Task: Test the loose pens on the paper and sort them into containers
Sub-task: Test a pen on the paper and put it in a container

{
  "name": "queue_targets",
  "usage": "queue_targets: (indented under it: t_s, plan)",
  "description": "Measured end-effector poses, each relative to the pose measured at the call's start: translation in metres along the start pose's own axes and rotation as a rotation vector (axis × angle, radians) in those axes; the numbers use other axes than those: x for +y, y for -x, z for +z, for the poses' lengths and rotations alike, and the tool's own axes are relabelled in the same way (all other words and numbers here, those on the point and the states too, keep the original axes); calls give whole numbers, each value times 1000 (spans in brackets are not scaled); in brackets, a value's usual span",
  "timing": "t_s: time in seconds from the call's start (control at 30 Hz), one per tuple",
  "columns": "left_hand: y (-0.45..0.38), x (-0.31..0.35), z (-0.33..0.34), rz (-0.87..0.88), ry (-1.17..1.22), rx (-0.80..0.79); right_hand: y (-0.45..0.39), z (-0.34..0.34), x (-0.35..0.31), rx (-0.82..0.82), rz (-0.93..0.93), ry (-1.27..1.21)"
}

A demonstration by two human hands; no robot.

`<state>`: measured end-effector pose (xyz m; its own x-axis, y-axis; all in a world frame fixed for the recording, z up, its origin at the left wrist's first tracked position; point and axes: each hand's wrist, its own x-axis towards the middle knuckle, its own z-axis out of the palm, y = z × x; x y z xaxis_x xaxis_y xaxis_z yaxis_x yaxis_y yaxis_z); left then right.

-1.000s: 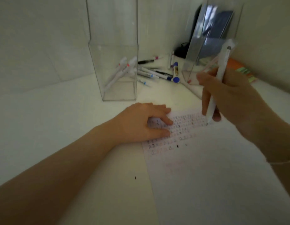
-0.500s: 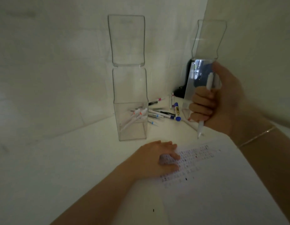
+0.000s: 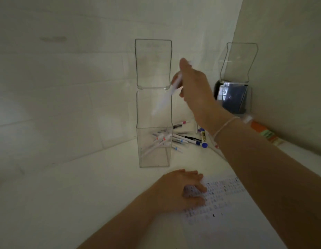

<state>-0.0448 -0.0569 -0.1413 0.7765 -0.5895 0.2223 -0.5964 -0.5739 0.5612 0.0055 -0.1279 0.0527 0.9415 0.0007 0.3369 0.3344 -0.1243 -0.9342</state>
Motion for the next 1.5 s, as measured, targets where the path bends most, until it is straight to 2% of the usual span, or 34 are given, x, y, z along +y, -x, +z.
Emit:
queue_targets:
  t_s: [0.07, 0.2, 0.3, 0.4, 0.43, 0.47, 0.57, 0.63, 0.67, 0.7, 0.77, 0.83, 0.93, 1.1, 1.17, 1.2, 1.33, 1.5]
  plan:
    - [0, 0, -1, -5, 7, -9, -2, 12, 5, 22, -161, 121]
    - [1, 0, -2, 3, 11, -7, -12, 28, 24, -4, -276, 278]
    - [1, -1, -2, -7, 10, -10, -14, 31, 44, -161, -342, 441]
    - [-1, -2, -2, 2, -4, -8, -15, 30, 54, -354, -263, 751]
    - [-1, -2, -1, 1, -13, -13, -16, 28, 53, -316, -277, 843]
    - [-1, -3, -1, -1, -19, -14, -17, 27, 53, -203, -332, 844]
    - [0, -4, 1, 6, -23, 0, -15, 19, 56, 309, -462, 424]
    - [0, -3, 0, 4, -27, 3, -14, 11, 77, 469, -329, 242]
    - [0, -3, -1, 3, -29, 5, -13, 8, 94, 447, -213, 264]
    - [0, -3, -1, -2, -28, 8, -13, 4, 113, 354, -107, 361]
    - [0, -1, -1, -11, -20, 27, -6, 1, 149, 18, 56, 672]
    - [0, -1, -1, 0, -14, 46, -1, 1, 176, -245, 110, 917]
    - [0, -1, -1, 16, -10, 54, 1, 4, 191, -292, -17, 1124]
    - [2, -3, 0, -22, -19, 33, -9, -3, 172, -285, 20, 1172]
    - [1, -3, 0, -20, -27, 21, -13, -18, 151, -205, 6, 1049]
    - [1, -4, 0, -16, -30, 20, -14, -27, 138, -152, 24, 909]
    - [0, -7, 3, -17, -36, 23, -7, -66, 92, 60, 148, 97]
    - [0, -7, 3, -41, -22, 14, 27, -99, 64, 124, 277, -785]
